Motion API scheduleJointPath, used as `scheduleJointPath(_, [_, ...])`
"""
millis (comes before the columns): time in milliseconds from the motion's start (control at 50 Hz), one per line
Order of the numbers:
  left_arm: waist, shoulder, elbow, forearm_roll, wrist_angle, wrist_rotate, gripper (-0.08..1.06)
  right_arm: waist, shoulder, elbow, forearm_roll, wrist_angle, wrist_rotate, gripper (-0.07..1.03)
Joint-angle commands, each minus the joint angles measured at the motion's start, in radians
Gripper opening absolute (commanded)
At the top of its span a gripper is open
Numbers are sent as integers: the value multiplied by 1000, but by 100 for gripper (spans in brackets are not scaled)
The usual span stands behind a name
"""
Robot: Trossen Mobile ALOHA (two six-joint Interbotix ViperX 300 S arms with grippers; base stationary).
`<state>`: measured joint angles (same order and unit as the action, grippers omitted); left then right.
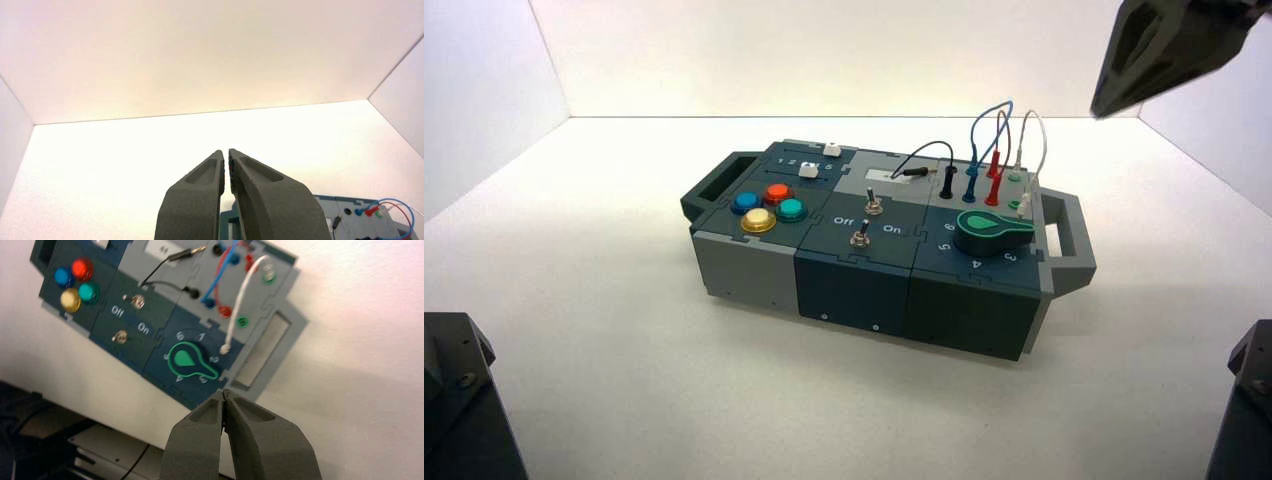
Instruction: Turn the knob to position 5.
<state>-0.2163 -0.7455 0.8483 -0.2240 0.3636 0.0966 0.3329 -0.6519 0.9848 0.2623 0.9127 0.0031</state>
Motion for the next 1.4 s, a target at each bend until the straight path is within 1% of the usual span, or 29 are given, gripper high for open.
scheduleJointPath(20, [-23, 15, -9, -2, -12, -2, 3, 28, 21, -11, 20, -35, 2, -2])
scheduleJointPath(180, [-26, 41, 32, 3, -5, 3, -3, 28, 63, -20, 18, -60, 2, -2])
scheduleJointPath(360, [-31, 83, 60, 3, -5, 6, -3, 20, 110, -35, 11, -95, 8, -2])
scheduleJointPath(480, [-38, 114, 77, 5, -3, 11, -3, 9, 137, -51, -9, -100, 15, -2])
scheduleJointPath(560, [-49, 143, 91, 5, 2, 17, -3, 0, 155, -55, -32, -104, 29, -2])
scheduleJointPath(660, [-77, 176, 98, 5, 6, 21, -3, -20, 169, -57, -49, -110, 32, -2])
scheduleJointPath(780, [-106, 202, 98, 5, 0, 23, -3, -26, 169, -49, -52, -110, 32, -2])
scheduleJointPath(880, [-115, 229, 94, 5, 0, 23, -3, -26, 179, -35, -55, -107, 32, -2])
scheduleJointPath(980, [-115, 253, 91, 5, 2, 23, -3, -26, 196, -31, -54, -109, 32, -2])
scheduleJointPath(1180, [-117, 290, 94, 5, 2, 23, -3, -18, 210, -15, -34, -103, 26, -2])
scheduleJointPath(1300, [-118, 310, 87, 5, 0, 23, -3, -15, 212, -14, -15, -86, 14, -2])
scheduleJointPath(1400, [-118, 319, 80, 5, 0, 23, -3, 2, 215, -14, -2, -67, 6, -2])
